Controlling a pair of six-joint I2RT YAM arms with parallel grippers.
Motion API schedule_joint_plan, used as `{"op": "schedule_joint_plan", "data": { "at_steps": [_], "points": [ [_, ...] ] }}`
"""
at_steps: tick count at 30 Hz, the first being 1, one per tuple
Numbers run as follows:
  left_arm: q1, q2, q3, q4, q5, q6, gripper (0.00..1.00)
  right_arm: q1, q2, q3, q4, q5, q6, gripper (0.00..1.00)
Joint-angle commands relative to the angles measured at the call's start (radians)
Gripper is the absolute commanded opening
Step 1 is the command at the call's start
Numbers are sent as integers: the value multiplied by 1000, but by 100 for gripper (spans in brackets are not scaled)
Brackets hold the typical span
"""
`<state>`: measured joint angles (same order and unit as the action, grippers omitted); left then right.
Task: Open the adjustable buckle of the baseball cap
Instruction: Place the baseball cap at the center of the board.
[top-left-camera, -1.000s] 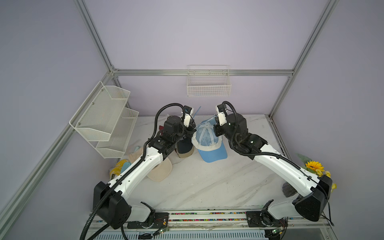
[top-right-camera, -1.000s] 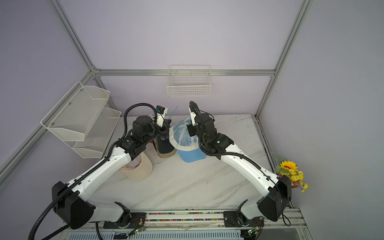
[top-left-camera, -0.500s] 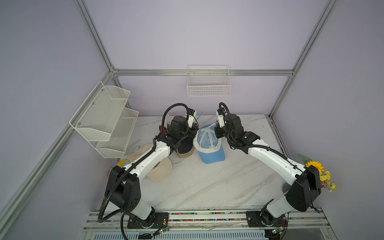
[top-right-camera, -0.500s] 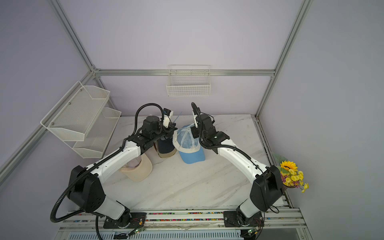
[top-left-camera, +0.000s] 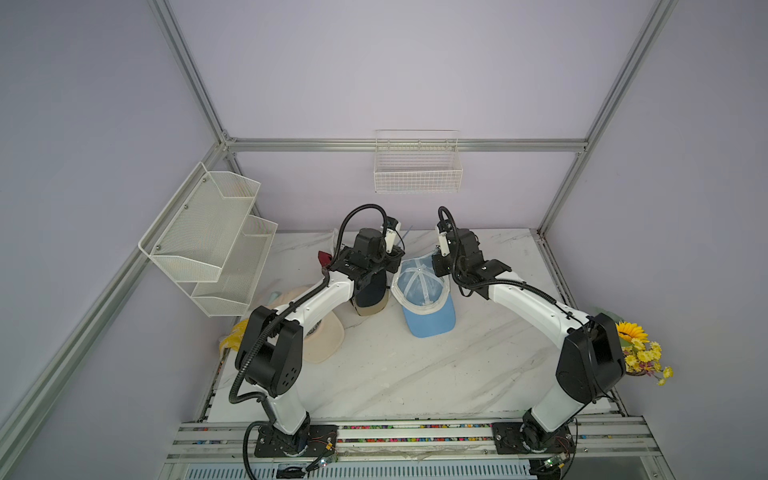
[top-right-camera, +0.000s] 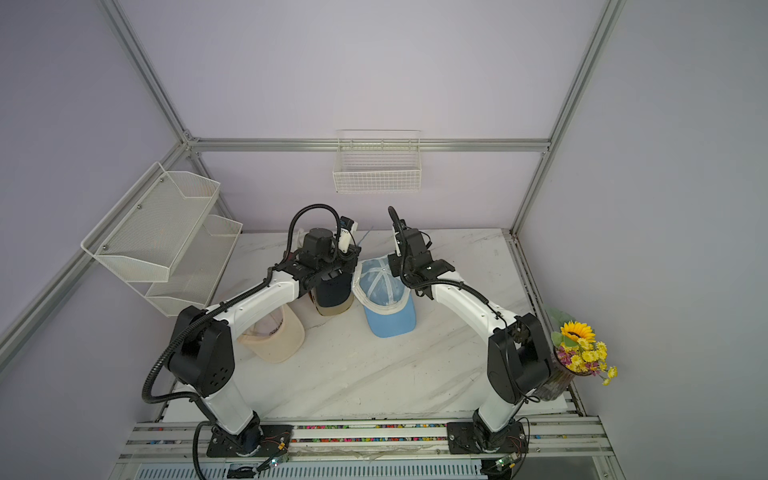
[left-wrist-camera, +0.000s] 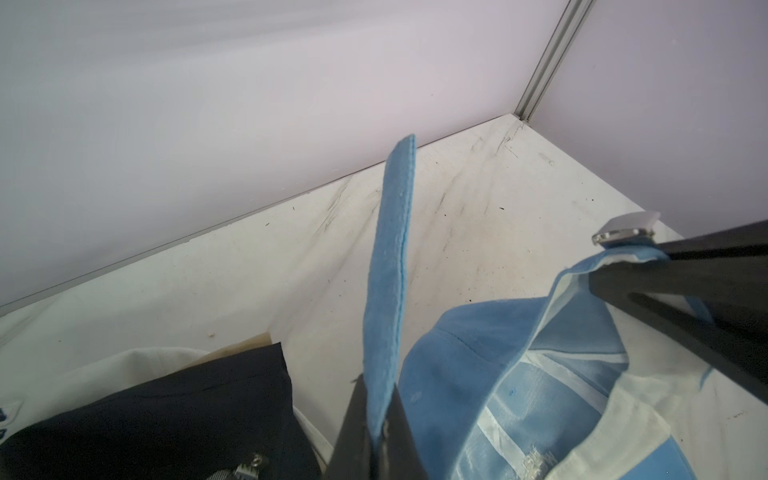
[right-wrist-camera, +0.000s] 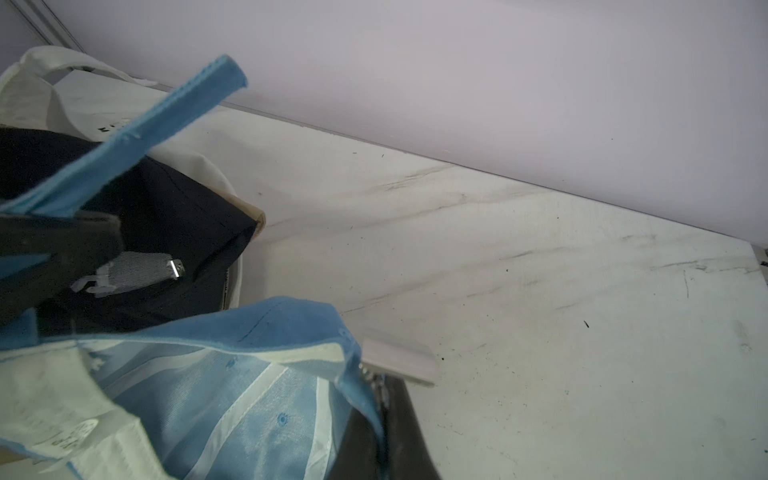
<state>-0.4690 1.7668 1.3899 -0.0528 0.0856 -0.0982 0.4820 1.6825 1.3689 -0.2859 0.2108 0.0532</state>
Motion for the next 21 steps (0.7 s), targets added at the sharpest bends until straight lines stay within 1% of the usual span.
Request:
{"op": "schedule_joint_plan", "data": {
  "at_steps": [1,5,10,13,14,15,16,17,18,19,21],
  "points": [
    [19,38,85,49,20,-24,0,-33,29,33,19,6,18,0],
    [24,120,164,53,39,-35,0,-82,58,69,15,13,10,0],
    [26,252,335,12,105,-57,0,-157,73,103,8,64,-3,0],
    [26,310,416,-15,126,-65,18,-172,91,123,2,49,-10,0],
    [26,317,434,-28,125,-61,35,-173,100,131,-8,37,-10,3],
    [26,318,448,-42,116,-54,64,-172,110,140,-20,28,-3,13],
    [26,314,458,-56,106,-41,80,-172,119,146,-31,24,-1,21],
    [26,305,468,-78,91,-26,88,-172,129,153,-45,26,6,30],
    [26,293,477,-102,71,-12,95,-171,136,156,-54,34,10,37],
    [26,278,480,-122,57,3,99,-171,137,156,-59,41,11,40],
    [28,228,464,-163,17,35,100,-171,130,148,-62,65,15,50]
  ]
}}
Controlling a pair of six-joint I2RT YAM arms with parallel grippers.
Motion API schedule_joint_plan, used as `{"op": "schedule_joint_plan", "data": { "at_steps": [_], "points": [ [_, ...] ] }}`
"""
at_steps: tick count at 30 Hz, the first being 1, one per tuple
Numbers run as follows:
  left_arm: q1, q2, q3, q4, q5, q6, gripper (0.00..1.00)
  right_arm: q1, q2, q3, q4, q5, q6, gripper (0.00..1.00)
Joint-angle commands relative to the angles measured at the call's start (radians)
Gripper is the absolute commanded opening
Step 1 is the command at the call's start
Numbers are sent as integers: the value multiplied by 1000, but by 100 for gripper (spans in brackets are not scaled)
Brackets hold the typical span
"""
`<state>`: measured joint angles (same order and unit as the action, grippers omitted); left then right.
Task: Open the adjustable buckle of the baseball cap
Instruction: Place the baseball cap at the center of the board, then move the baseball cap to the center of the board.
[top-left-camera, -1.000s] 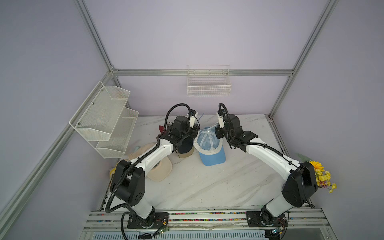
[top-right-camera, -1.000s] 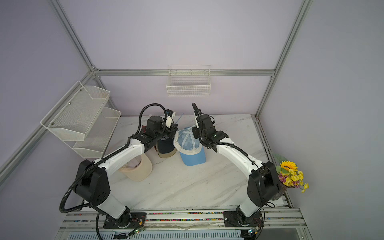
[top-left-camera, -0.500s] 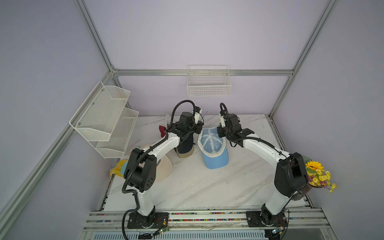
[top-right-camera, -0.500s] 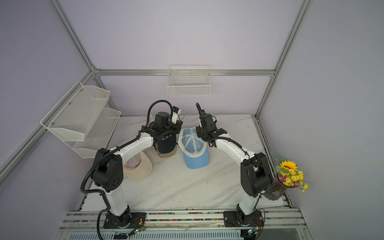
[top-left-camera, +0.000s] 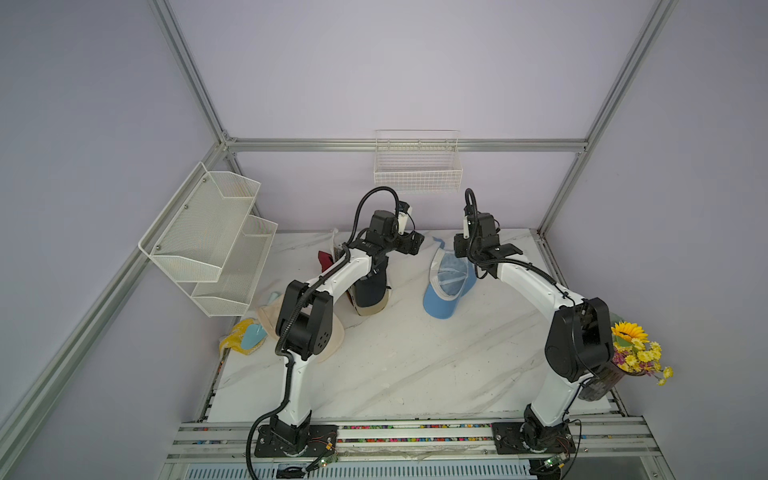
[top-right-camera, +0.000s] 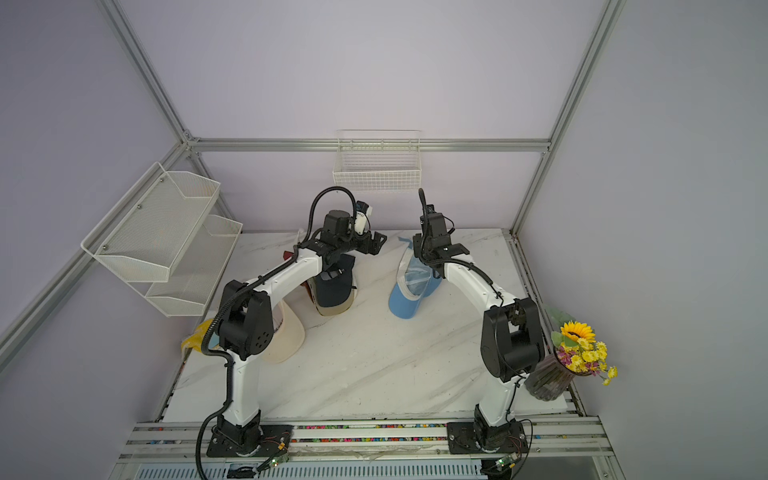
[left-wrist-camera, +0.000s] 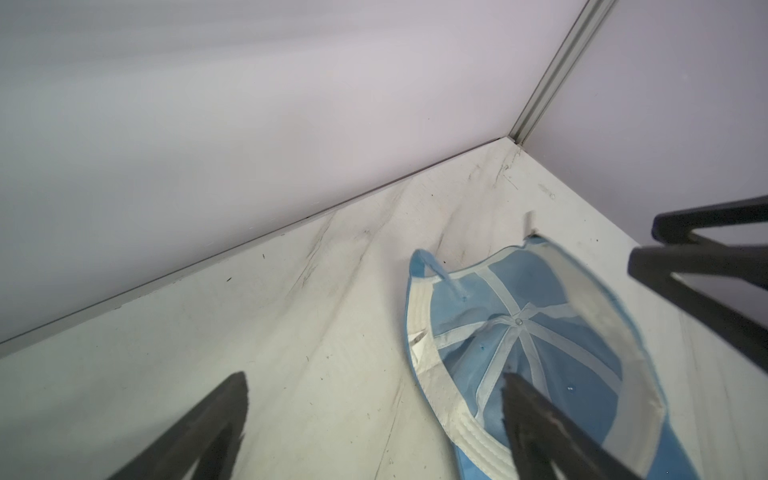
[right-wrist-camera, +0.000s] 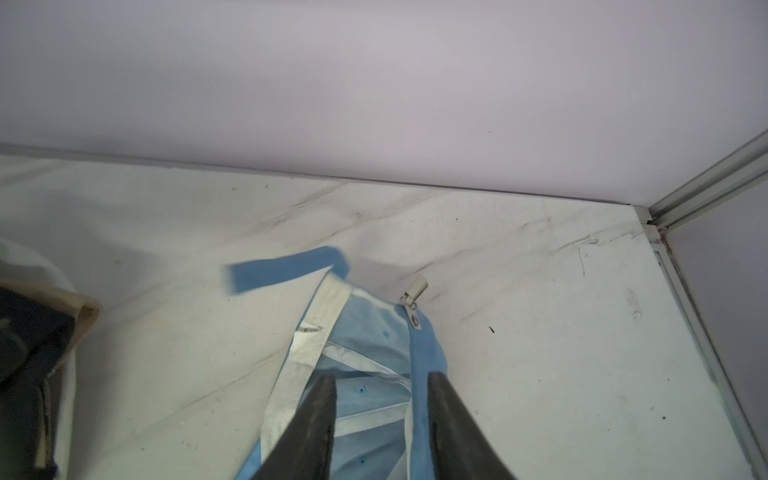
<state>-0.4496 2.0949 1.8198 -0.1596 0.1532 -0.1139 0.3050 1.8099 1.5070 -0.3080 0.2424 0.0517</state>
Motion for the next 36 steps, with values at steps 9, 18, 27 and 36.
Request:
{"op": "schedule_joint_plan", "data": {
  "at_steps": [9,18,27,36],
  "points": [
    [59,-313,-176,-188,-221,68,100,5,-97,-56,-26,38,24,59],
    [99,-422,-309,-279,-326,-11,100,5,-133,-86,-26,28,31,59],
    [107,-470,-385,-329,-301,-86,92,5,-142,-92,-24,24,44,60],
    [107,-521,-404,-386,-323,-93,93,5,-180,-122,-17,16,47,60]
  ]
}}
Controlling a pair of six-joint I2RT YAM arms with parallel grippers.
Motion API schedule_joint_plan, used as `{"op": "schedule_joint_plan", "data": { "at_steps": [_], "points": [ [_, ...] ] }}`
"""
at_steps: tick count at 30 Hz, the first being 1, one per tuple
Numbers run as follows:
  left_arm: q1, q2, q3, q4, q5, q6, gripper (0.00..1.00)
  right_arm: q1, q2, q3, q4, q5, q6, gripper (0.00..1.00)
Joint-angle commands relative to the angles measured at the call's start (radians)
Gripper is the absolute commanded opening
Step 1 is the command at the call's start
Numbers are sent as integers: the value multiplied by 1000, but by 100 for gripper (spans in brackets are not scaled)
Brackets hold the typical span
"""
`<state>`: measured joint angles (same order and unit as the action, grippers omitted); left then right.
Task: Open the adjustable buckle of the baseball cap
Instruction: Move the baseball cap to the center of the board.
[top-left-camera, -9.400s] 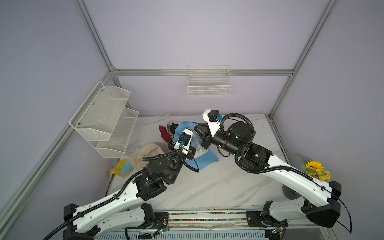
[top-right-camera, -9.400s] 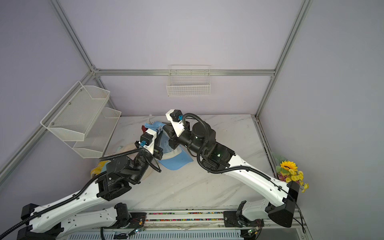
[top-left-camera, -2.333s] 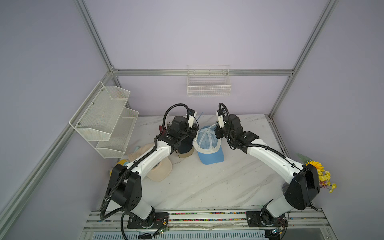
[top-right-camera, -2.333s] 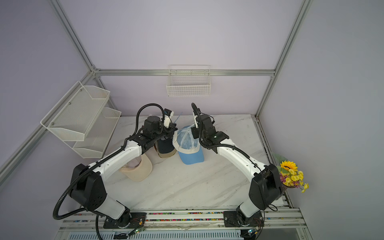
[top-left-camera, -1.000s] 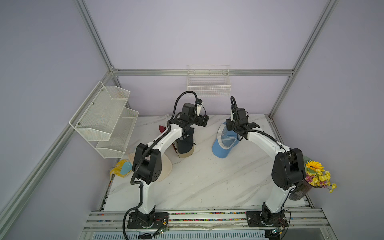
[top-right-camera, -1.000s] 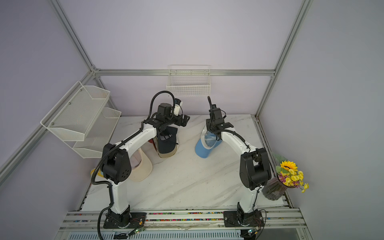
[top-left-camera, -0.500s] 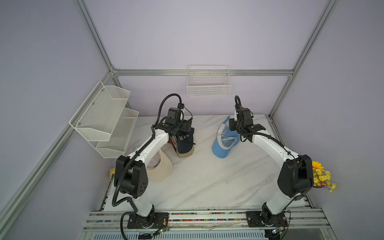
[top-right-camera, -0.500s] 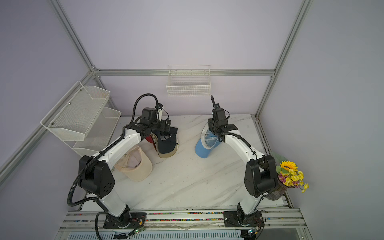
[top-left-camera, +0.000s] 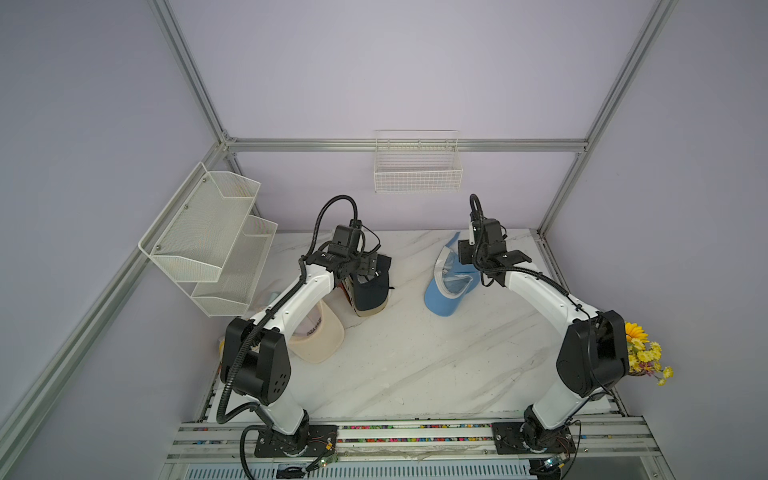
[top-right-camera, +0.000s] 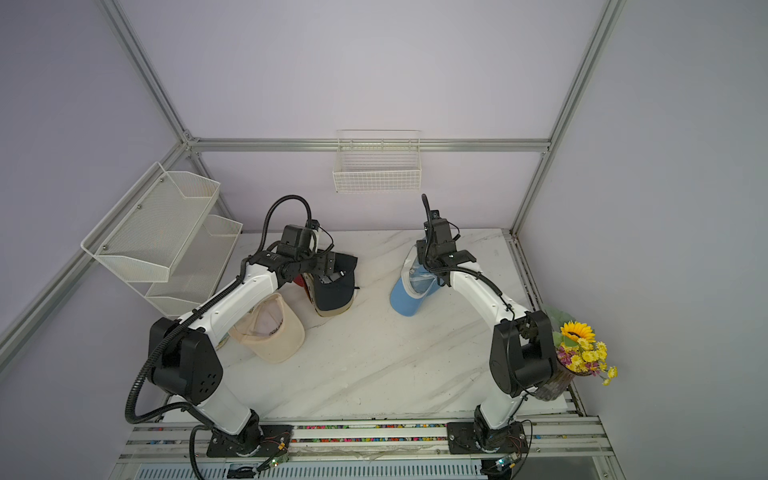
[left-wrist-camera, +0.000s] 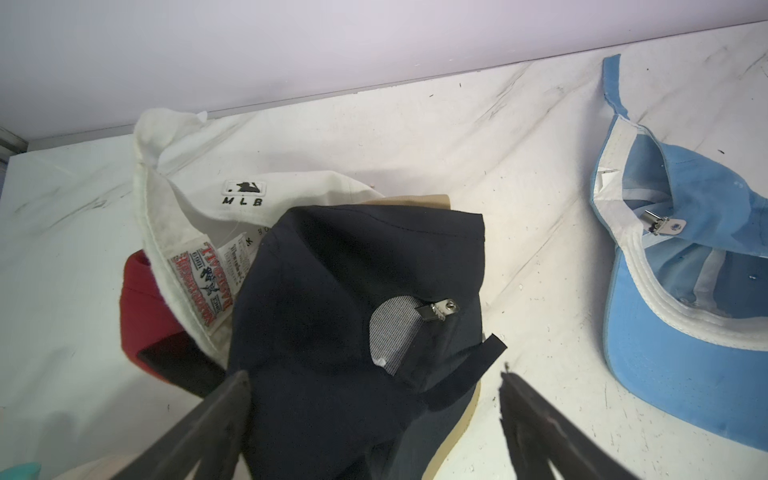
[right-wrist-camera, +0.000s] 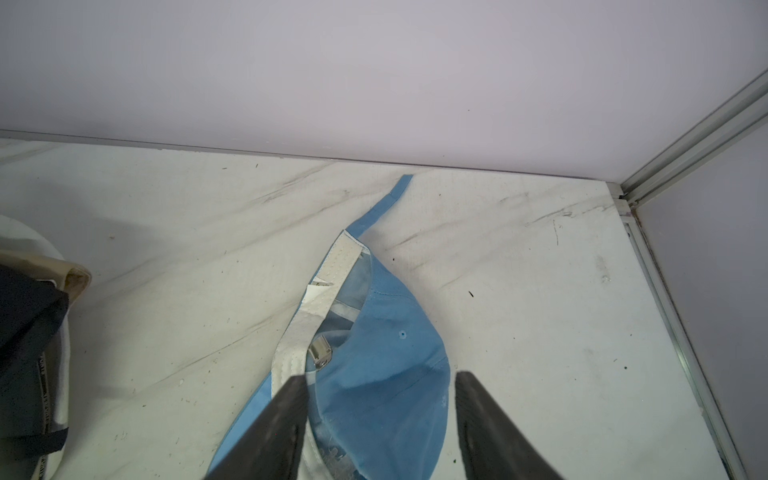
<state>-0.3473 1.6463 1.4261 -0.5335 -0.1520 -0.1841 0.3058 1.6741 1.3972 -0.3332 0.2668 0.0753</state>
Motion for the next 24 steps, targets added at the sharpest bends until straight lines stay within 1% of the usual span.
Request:
{"op": "schedule_joint_plan", "data": {
  "at_steps": [1,3,5,10,14,16,18,20,21,24],
  "points": [
    [5,-72,-17,-12,-20,-23,93,5,-47,-13,9,-11,25,60],
    [5,-59,-27,-13,-16,-23,92,4,-53,-14,11,-20,28,60],
    [5,-29,-27,-12,13,-36,90,5,-61,-15,10,-21,30,60],
    [5,82,19,-12,148,-73,81,4,-87,-21,11,-17,29,60],
    [4,156,61,-11,210,-91,69,4,-110,-31,13,-8,23,60],
    [-1,173,75,-5,226,-98,61,5,-119,-37,18,-5,21,60],
    [-12,189,86,9,237,-104,49,5,-122,-45,27,-6,23,60],
    [-25,202,95,25,244,-101,41,5,-123,-46,34,-8,25,60],
    [-30,213,103,31,248,-103,38,5,-121,-47,34,-8,30,60],
    [-50,247,127,69,289,-112,35,5,-121,-43,32,-4,31,59]
  ]
}}
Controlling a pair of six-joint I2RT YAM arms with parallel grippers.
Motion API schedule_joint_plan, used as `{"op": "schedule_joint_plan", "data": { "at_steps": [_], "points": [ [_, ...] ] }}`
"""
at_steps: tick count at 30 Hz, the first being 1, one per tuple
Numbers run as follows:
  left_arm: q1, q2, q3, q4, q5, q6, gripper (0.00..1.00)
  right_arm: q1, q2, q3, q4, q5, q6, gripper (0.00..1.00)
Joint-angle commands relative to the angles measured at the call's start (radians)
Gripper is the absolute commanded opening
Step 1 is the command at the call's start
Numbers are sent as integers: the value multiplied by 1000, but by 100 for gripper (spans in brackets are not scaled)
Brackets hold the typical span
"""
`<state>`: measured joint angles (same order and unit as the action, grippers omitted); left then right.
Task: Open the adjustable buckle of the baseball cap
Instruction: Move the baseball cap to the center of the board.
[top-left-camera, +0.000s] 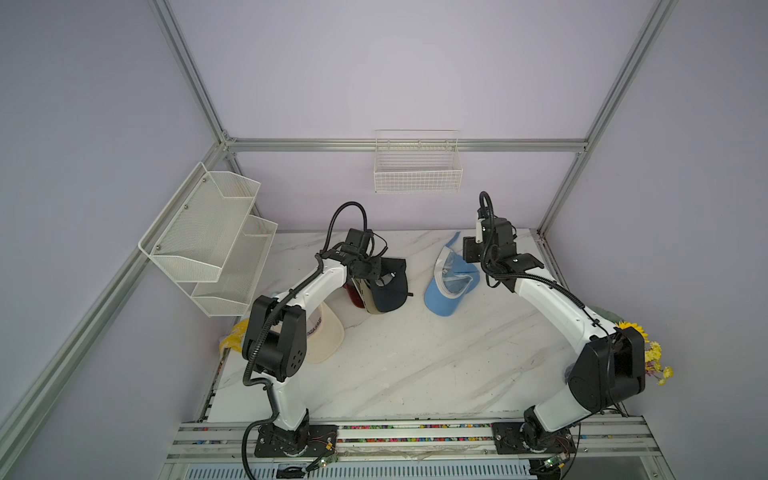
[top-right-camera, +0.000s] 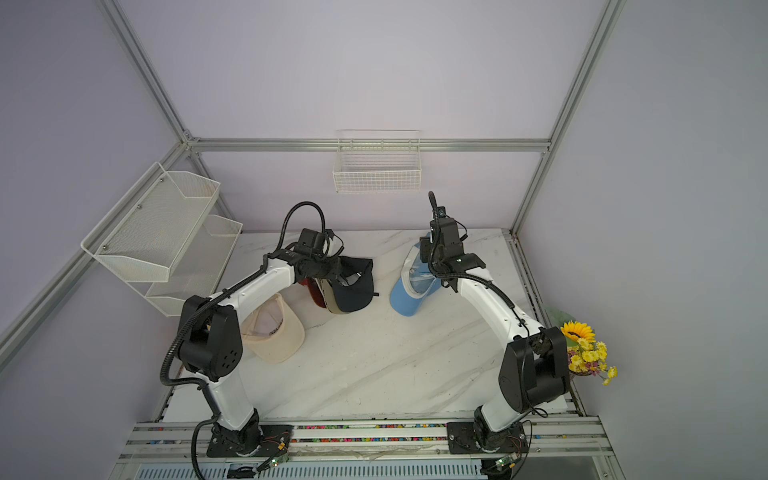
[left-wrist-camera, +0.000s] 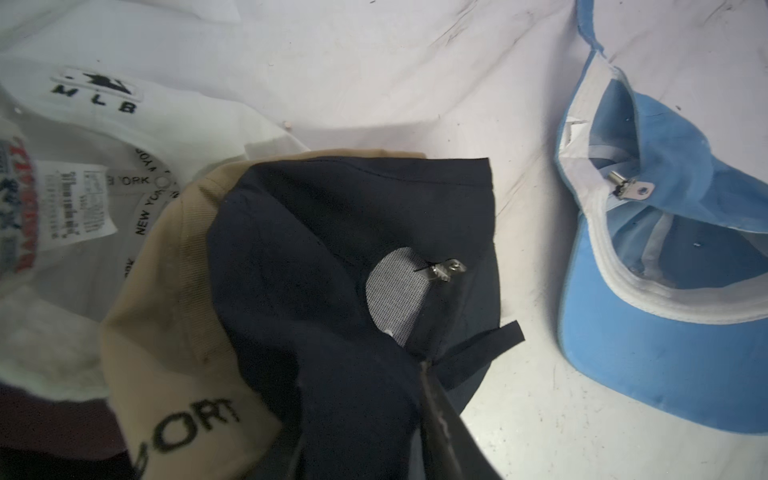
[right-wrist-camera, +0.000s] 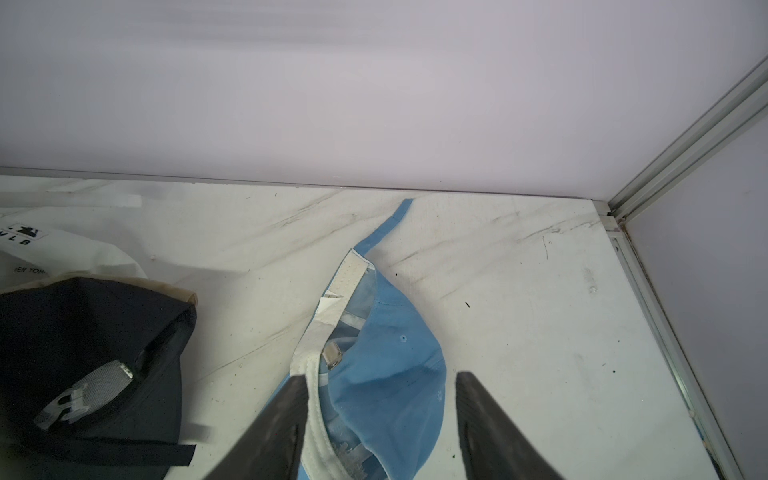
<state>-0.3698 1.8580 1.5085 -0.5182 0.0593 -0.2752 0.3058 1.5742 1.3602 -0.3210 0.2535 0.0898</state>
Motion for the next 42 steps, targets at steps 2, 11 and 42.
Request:
{"op": "schedule_joint_plan", "data": {
  "at_steps": [2,11,42],
  "points": [
    [-48,75,78,75,105,-22,34,4,-22,-4,18,8,18,59],
    [-98,272,312,78,177,-24,37,4,-48,10,4,23,9,60],
    [66,-424,-129,99,-98,69,100,5,-39,5,16,25,28,70]
  ]
}}
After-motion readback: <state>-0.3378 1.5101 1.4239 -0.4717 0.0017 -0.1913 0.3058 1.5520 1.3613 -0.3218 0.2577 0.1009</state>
